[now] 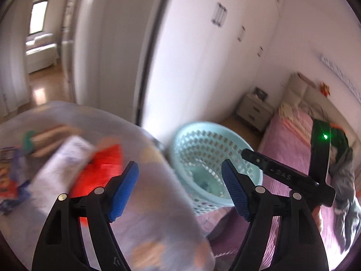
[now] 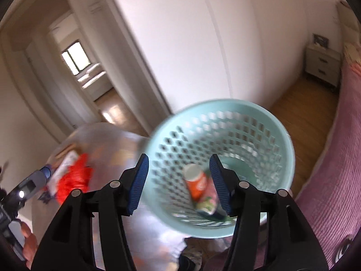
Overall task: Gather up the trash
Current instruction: 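Grasp the snack box with the left tool while the right tool grasps the red plastic bag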
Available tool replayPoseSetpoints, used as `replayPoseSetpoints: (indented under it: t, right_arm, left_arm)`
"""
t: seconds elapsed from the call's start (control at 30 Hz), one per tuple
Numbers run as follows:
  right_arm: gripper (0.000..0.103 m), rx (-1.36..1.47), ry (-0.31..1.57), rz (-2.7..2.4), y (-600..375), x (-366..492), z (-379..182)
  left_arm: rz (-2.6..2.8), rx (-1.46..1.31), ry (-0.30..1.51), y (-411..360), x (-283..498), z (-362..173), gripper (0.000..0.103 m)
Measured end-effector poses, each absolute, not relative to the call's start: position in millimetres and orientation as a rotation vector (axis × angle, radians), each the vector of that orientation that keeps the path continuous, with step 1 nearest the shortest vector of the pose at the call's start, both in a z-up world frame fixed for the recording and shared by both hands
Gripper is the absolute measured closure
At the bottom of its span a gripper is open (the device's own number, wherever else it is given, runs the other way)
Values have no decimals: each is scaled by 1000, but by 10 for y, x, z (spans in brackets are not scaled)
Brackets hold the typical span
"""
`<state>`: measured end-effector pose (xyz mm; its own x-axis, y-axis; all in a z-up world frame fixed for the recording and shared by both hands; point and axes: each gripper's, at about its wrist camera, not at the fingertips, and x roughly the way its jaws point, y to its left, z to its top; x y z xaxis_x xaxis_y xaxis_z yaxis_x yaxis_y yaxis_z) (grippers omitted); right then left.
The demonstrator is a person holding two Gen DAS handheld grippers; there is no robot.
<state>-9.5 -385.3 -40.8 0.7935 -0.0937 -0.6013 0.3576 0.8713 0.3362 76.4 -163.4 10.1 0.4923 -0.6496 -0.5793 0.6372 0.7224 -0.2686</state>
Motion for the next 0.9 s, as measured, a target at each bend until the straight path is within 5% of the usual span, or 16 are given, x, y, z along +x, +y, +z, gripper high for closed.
replayPoseSetpoints:
  t: [0.57, 0.9]
  right_arm:
    - [45, 280, 613, 29, -2262, 635, -166]
    - [35, 273, 699, 72, -1852, 910, -477]
  left_arm:
    - [-328, -56, 726, 243, 1494, 123, 24]
    - [-263, 28, 784, 223, 1797, -205, 24]
